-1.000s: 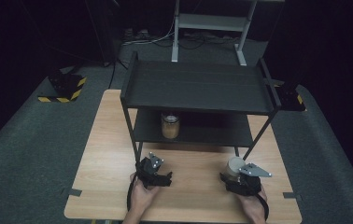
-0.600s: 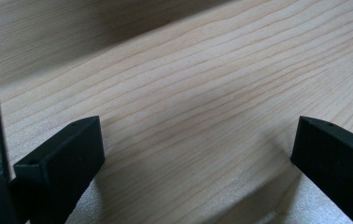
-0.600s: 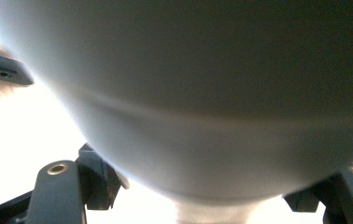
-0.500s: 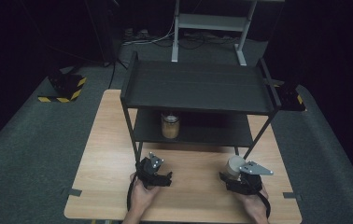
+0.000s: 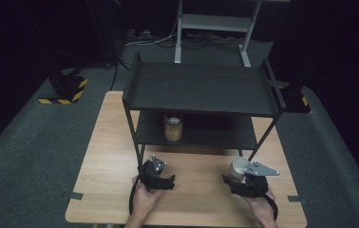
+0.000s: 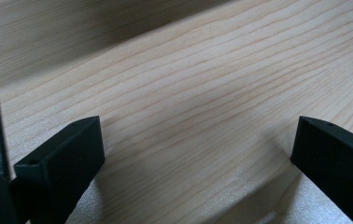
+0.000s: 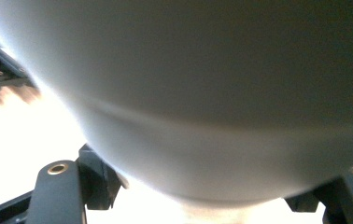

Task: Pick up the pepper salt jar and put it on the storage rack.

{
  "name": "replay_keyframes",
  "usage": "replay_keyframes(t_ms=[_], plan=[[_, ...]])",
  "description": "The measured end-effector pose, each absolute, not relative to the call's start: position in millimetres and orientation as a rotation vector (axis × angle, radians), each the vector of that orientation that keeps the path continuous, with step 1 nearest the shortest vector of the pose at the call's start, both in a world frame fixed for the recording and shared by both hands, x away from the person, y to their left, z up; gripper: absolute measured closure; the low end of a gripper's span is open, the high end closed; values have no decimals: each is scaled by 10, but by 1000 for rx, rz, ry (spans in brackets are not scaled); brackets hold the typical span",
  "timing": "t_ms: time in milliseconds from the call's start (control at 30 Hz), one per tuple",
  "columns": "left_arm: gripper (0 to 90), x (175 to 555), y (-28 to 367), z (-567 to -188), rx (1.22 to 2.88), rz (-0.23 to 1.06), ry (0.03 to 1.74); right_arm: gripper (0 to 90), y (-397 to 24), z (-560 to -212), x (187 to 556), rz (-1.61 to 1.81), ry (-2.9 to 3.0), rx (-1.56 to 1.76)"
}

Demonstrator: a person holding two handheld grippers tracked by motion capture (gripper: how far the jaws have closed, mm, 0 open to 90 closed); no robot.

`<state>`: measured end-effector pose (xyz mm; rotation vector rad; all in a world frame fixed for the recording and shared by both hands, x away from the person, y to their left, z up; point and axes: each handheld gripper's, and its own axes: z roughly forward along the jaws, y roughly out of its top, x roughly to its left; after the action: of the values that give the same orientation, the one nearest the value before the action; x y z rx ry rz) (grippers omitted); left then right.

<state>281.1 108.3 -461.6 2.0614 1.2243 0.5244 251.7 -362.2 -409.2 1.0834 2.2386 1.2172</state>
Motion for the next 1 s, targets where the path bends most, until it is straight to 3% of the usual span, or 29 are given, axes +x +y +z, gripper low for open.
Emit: replay_keyframes(t_ms=[1000], plan=[[27, 2813, 1084, -4616, 2061, 524, 1225, 288, -3611, -3397, 2622, 1276, 2344, 934]])
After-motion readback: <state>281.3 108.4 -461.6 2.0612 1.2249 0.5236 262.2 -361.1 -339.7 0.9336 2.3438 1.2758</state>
